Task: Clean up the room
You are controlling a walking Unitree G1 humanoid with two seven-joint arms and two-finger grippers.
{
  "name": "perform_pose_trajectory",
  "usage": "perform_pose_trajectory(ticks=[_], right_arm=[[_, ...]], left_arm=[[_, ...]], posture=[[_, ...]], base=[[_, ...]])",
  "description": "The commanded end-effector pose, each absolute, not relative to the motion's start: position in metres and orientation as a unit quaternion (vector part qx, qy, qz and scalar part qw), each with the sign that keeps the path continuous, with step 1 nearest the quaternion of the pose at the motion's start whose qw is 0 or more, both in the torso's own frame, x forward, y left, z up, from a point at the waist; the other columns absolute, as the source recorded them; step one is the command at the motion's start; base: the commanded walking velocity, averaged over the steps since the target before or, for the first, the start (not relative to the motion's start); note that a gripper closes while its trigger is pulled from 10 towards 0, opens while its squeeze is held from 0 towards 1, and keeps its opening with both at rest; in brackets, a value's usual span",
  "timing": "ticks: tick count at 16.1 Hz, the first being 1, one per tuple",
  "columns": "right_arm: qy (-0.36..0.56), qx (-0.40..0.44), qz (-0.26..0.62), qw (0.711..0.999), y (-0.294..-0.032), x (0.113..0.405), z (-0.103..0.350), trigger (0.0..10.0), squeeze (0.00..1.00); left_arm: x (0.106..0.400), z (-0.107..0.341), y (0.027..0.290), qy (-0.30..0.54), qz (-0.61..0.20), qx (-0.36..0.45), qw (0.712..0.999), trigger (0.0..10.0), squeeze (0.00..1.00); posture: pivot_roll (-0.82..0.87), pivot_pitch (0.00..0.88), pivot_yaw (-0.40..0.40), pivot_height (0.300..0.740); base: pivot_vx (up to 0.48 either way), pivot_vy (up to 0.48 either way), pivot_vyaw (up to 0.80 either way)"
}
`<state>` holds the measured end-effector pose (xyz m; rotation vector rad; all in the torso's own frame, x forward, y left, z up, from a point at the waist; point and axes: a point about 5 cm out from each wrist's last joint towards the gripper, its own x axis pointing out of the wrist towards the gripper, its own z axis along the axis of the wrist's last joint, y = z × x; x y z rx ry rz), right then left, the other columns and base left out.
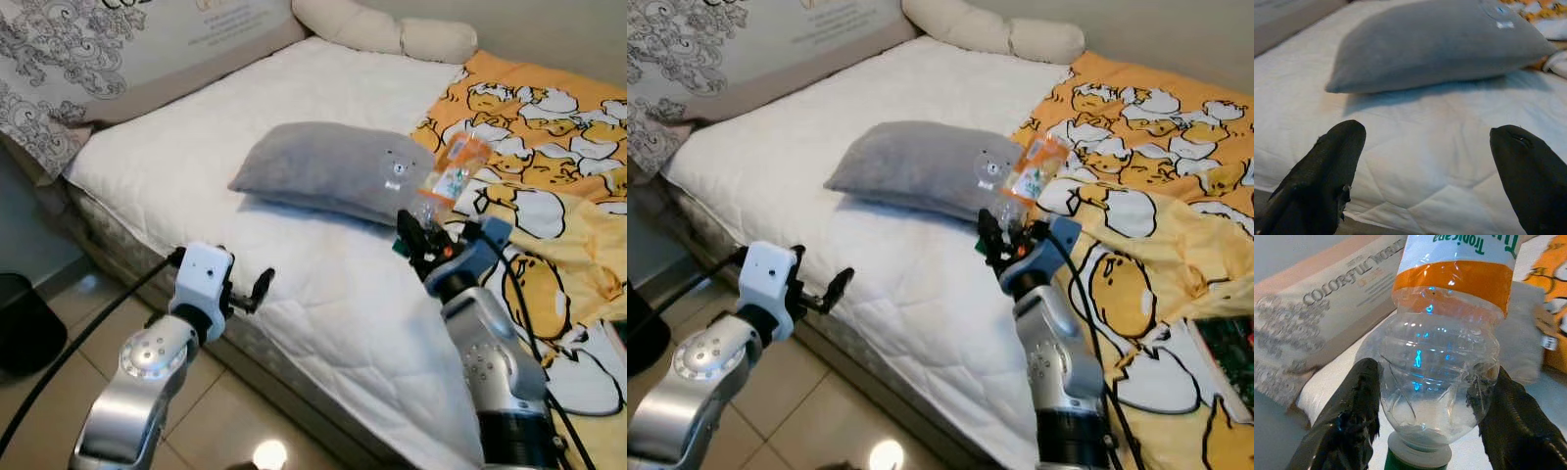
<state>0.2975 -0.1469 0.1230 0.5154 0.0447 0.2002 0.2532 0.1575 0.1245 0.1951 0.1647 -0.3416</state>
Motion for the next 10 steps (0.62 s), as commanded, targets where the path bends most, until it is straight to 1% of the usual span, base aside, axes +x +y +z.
perform_pose_trajectory(ticks=[1, 2, 4, 5, 7, 8, 9, 10], right_arm=[[0.022, 0.259, 0.121, 0.958, -0.137, 0.296, 0.128, 10.0, 0.00], [0.024, 0.258, 0.120, 0.958, -0.136, 0.295, 0.128, 10.0, 0.00], [0.033, 0.203, 0.113, 0.972, -0.136, 0.291, 0.125, 10.0, 0.00], [0.047, 0.176, 0.088, 0.979, -0.139, 0.285, 0.120, 10.0, 0.00], [0.060, 0.173, 0.075, 0.980, -0.141, 0.280, 0.115, 10.0, 0.00], [0.056, 0.168, 0.076, 0.981, -0.139, 0.276, 0.119, 10.0, 0.00], [0.049, 0.156, 0.069, 0.984, -0.138, 0.273, 0.119, 10.0, 0.00], [0.051, 0.156, 0.051, 0.985, -0.143, 0.269, 0.114, 10.0, 0.00]], left_arm=[[0.254, 0.121, 0.158, 0.086, -0.162, 0.101, 0.978, 10.0, 0.00], [0.255, 0.121, 0.156, 0.084, -0.162, 0.101, 0.978, 10.0, 0.00], [0.258, 0.121, 0.152, 0.081, -0.161, 0.099, 0.979, 10.0, 0.00], [0.261, 0.117, 0.150, 0.088, -0.153, 0.100, 0.979, 10.0, 0.00], [0.262, 0.115, 0.148, 0.091, -0.147, 0.102, 0.980, 10.0, 0.00], [0.262, 0.115, 0.148, 0.095, -0.148, 0.087, 0.981, 10.0, 0.00], [0.261, 0.111, 0.151, 0.106, -0.141, 0.069, 0.982, 10.0, 0.00], [0.260, 0.107, 0.158, 0.110, -0.118, 0.082, 0.983, 10.0, 0.00]], posture=[[-0.02, 0.000, 0.019, 0.740], [-0.02, 0.000, 0.019, 0.740], [-0.03, 0.000, 0.018, 0.740], [-0.04, 0.000, 0.008, 0.740], [-0.05, 0.000, 0.019, 0.740], [-0.07, 0.000, 0.029, 0.740], [-0.07, 0.000, 0.033, 0.740], [-0.04, 0.000, 0.021, 0.740]], base=[[0.000, 0.000, 0.80], [0.000, 0.000, 0.80], [0.000, 0.000, 0.80], [0.000, 0.000, 0.80], [0.000, 0.000, 0.80], [0.000, 0.000, 0.80], [0.000, 0.000, 0.80], [0.000, 0.000, 0.80]])
